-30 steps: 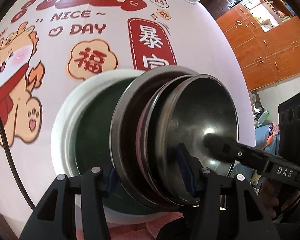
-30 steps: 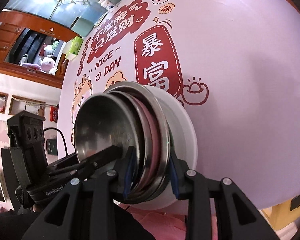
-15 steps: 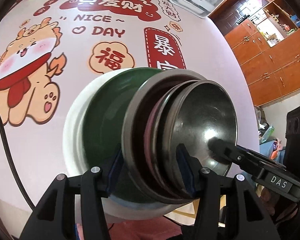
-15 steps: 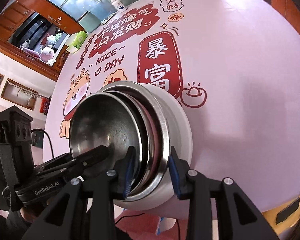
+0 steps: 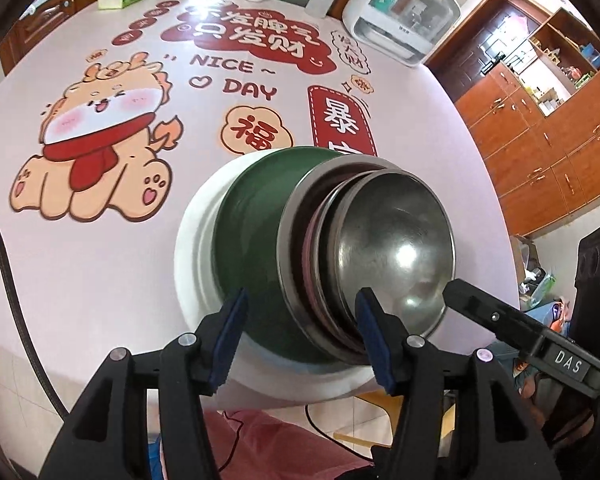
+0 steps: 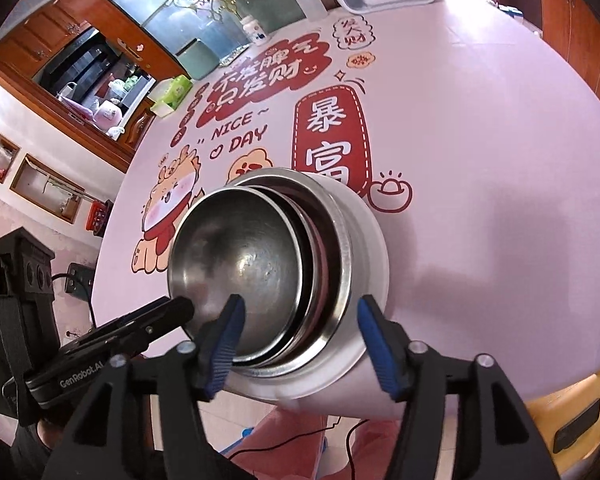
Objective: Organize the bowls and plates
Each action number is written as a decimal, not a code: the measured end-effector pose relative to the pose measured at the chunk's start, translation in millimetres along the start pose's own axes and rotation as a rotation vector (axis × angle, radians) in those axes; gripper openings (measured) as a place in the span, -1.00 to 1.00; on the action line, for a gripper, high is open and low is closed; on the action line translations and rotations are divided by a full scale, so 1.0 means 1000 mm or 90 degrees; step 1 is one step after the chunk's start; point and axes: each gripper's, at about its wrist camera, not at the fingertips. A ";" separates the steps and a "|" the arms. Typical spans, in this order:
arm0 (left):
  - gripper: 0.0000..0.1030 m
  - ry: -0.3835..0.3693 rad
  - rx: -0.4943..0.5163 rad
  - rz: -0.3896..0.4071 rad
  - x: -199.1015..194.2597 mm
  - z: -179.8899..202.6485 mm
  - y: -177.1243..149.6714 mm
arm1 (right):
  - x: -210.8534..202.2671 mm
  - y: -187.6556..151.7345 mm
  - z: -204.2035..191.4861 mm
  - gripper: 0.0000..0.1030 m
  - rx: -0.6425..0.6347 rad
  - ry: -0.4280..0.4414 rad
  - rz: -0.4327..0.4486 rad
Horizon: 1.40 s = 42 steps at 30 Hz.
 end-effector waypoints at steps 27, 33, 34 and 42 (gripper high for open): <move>0.56 0.179 0.041 0.190 -0.135 0.038 -0.028 | -0.098 -0.021 -0.062 0.75 -0.134 0.013 0.071; 0.77 0.215 0.043 0.228 -0.159 0.048 -0.019 | -0.112 -0.026 -0.076 0.87 -0.137 -0.047 0.070; 0.82 0.219 0.042 0.232 -0.162 0.049 -0.019 | -0.115 -0.027 -0.076 0.88 -0.139 -0.057 0.075; 0.98 0.240 0.065 0.239 -0.163 0.062 -0.026 | -0.124 -0.035 -0.071 0.92 -0.105 -0.116 0.096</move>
Point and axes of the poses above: each gripper's, at about its wrist camera, not at the fingertips, and x roughly the way its jaws point, z to its right, y to its top, and after that the axes turned 4 degrees about z, right-handed
